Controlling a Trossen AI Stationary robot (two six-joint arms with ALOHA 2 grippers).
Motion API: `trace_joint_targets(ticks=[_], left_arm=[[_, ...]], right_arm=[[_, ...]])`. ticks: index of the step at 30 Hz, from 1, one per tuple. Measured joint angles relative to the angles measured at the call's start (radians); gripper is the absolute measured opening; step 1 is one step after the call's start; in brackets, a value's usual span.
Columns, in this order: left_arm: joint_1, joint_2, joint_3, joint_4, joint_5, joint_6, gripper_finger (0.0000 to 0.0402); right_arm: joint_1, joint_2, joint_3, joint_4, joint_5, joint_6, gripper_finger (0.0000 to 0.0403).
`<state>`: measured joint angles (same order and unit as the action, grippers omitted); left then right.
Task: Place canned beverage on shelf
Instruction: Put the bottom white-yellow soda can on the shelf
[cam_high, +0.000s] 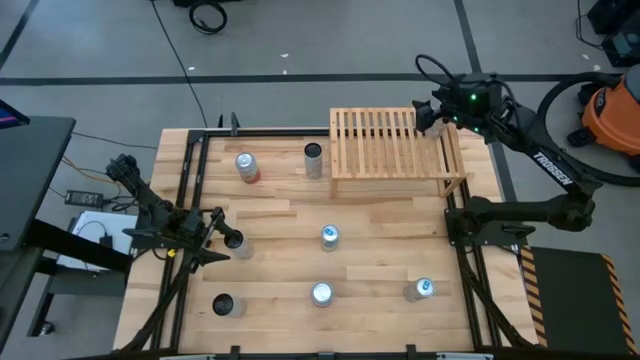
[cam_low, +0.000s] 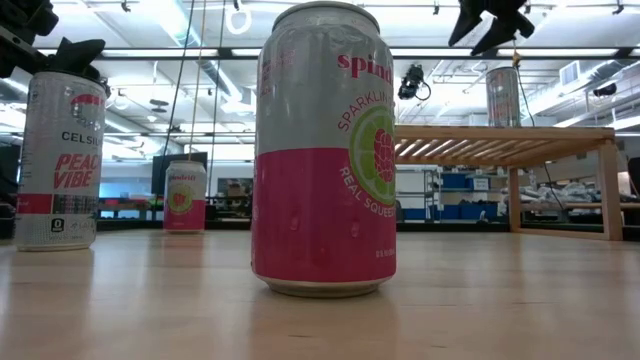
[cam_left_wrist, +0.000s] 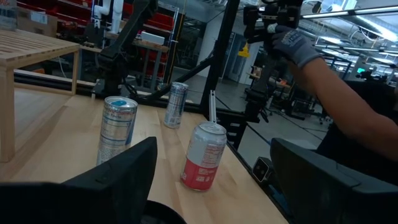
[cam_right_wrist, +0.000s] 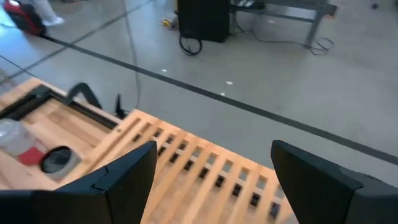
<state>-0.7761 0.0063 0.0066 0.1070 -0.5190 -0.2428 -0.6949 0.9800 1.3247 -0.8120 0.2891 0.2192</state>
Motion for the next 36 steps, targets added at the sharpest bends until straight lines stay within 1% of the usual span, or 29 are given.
trace_joint_targets(ticks=[8, 13, 20, 29, 36], left_arm=[[0.000, 0.000, 0.000, 0.000, 0.000, 0.000, 0.0316], [0.000, 0.000, 0.000, 0.000, 0.000, 0.000, 0.0316], [0.000, 0.000, 0.000, 0.000, 0.000, 0.001, 0.0316], [0.000, 0.000, 0.000, 0.000, 0.000, 0.000, 0.0316], [0.000, 0.000, 0.000, 0.000, 0.000, 0.000, 0.0316]], right_arm=[[0.000, -0.040, 0.000, -0.080, 0.111, 0.023, 0.0325], [0.000, -0.051, 0.000, -0.164, 0.165, 0.084, 0.0325], [0.000, -0.049, 0.000, -0.176, 0.219, 0.153, 0.0325], [-0.001, -0.036, 0.000, -0.244, 0.251, 0.300, 0.0325], [-0.001, -0.011, 0.000, -0.252, 0.300, 0.331, 0.0325]])
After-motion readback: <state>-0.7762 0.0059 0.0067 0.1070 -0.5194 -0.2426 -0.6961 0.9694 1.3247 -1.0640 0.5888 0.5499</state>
